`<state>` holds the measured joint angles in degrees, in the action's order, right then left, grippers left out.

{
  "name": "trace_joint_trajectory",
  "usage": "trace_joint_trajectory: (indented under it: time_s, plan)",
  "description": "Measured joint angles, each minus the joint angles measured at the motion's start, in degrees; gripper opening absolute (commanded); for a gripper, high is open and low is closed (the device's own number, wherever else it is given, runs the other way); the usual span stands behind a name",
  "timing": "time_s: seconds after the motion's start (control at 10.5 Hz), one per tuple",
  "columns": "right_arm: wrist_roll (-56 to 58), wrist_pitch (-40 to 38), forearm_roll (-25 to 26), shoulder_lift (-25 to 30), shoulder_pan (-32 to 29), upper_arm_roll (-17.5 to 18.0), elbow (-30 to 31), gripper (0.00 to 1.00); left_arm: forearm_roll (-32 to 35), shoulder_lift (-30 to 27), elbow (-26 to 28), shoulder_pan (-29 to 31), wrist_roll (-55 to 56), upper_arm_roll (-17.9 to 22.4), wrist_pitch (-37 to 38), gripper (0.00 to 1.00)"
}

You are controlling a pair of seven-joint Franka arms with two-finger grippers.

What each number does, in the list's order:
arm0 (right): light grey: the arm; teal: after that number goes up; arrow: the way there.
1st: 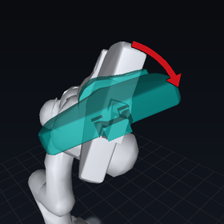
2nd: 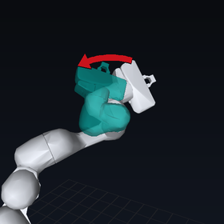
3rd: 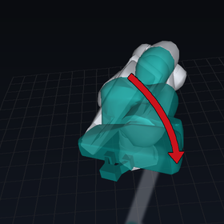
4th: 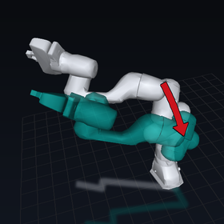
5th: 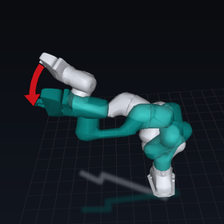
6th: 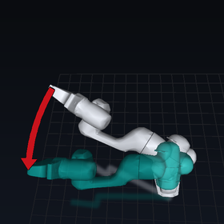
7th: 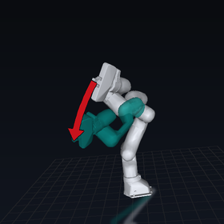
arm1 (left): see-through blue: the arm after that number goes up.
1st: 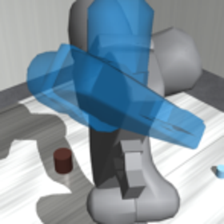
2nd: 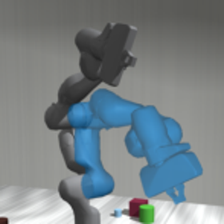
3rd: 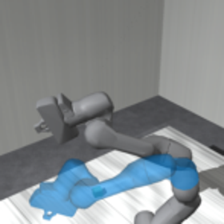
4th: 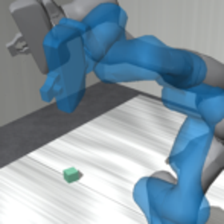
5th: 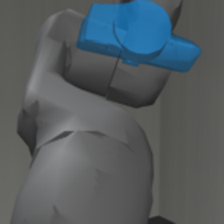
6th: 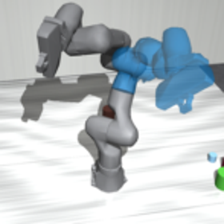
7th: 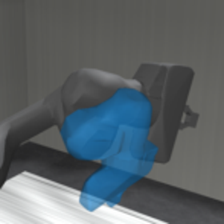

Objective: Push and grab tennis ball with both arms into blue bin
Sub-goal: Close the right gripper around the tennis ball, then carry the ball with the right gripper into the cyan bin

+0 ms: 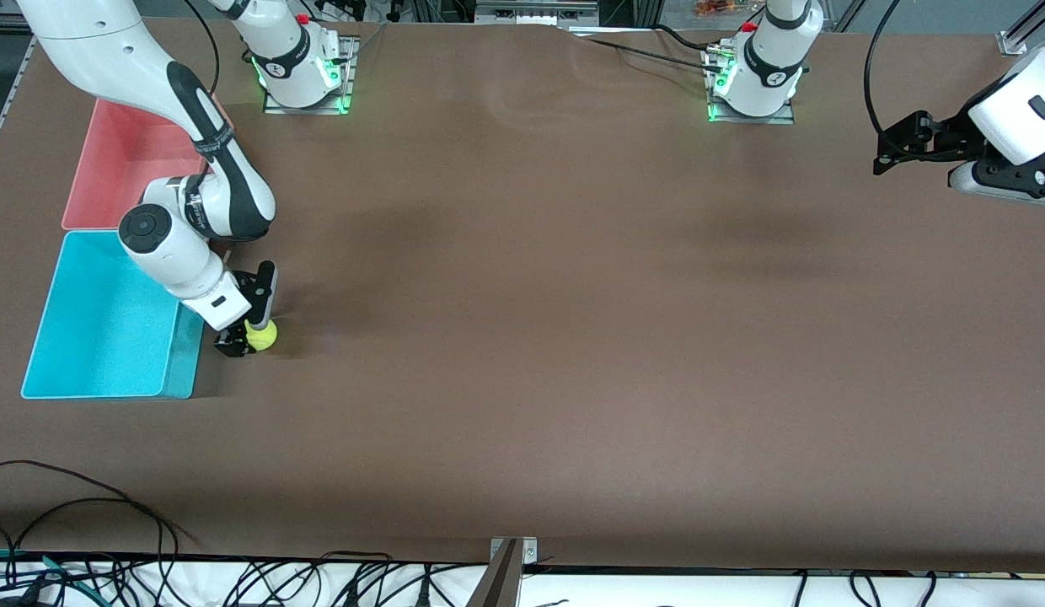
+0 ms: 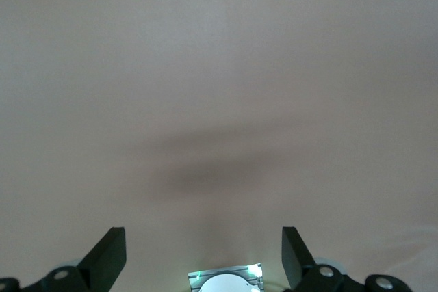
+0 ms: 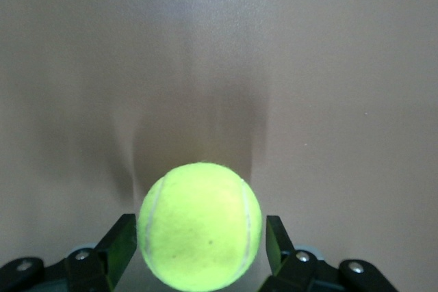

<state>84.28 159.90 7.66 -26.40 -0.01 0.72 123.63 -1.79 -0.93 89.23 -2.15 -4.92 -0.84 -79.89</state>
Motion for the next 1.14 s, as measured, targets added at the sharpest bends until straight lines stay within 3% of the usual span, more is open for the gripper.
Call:
trace_joint_trajectory:
  time_s: [0.29,0.38,0.67,1.14]
  plan:
    - [0.0,0.1,0.0,0.01,-0.07,0.0,-0.07,0.26,0.0,0.0,-0.19,-0.18,0.0,-0.49,0.14,1.0]
    - [0.0,0.1,0.0,0.01,-0.17,0.0,-0.07,0.2,0.0,0.0,-0.21,-0.17,0.0,-0.56,0.42,1.0]
    - [0.0,-2.32,0.0,0.34,-0.89,0.0,-0.72,0.19,0.0,0.0,-0.24,-0.17,0.03,-0.5,1.1,1.0]
    - [-0.1,-23.53,-3.97,3.59,-1.01,0.07,-9.48,0.18,0.0,0.0,-0.26,-0.17,0.08,-0.48,1.3,1.0]
